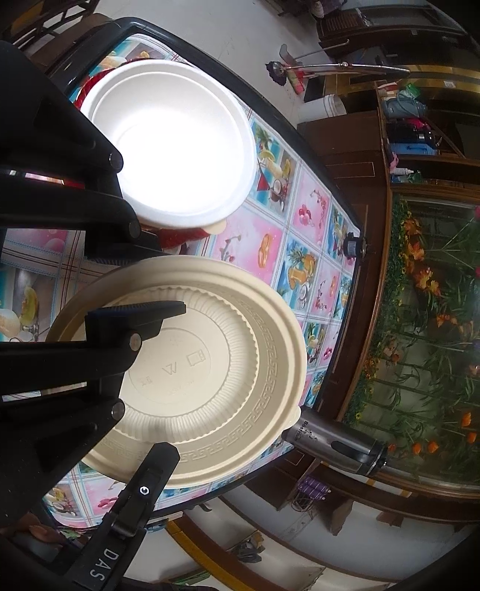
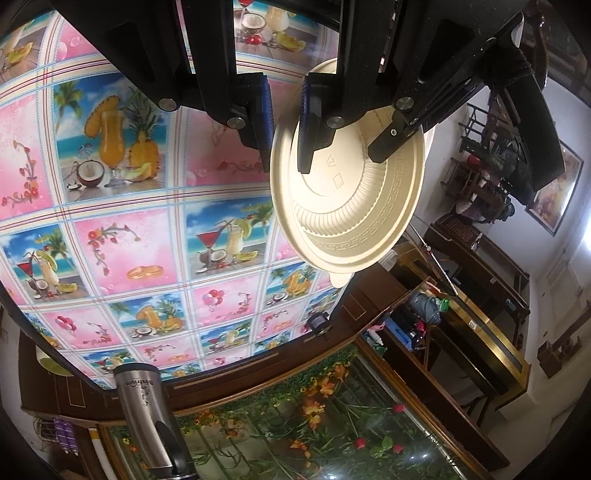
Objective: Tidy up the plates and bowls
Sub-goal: 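Lower the tan bowl onto the white foam bowl with the right tool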
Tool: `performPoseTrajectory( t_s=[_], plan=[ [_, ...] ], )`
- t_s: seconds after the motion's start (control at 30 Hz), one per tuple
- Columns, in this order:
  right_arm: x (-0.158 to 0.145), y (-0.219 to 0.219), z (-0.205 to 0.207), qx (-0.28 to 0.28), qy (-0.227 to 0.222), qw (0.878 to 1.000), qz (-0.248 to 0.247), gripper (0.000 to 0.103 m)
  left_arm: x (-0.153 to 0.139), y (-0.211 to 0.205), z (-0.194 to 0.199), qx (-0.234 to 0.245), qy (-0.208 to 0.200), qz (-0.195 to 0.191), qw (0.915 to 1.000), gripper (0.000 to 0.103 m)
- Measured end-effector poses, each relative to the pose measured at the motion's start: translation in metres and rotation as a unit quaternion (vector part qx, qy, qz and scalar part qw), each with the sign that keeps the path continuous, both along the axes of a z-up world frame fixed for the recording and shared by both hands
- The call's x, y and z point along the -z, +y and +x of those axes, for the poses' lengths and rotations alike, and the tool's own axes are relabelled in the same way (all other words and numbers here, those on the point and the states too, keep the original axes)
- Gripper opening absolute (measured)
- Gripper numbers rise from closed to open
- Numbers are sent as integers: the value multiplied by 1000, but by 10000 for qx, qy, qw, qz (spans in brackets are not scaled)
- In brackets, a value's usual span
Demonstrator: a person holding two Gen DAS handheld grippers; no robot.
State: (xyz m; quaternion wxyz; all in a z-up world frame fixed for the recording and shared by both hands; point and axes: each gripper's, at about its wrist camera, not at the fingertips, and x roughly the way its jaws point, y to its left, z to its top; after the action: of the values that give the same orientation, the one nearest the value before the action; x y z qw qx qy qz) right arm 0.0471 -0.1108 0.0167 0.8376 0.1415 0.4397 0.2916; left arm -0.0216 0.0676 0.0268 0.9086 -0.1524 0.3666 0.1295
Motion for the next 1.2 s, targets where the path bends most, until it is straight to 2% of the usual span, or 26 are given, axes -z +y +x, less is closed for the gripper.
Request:
performPoseTrajectory(
  t_s=[0.6,1.2],
  plan=[
    [-13,52,-8,-505,-118,9986,87,11,-10,47,-22,-513,-144,29,9986,14],
    [-15,106,-16,-916,-129,9957,9,11,-5,85,-38,-910,-140,-55,9957,14]
  ],
)
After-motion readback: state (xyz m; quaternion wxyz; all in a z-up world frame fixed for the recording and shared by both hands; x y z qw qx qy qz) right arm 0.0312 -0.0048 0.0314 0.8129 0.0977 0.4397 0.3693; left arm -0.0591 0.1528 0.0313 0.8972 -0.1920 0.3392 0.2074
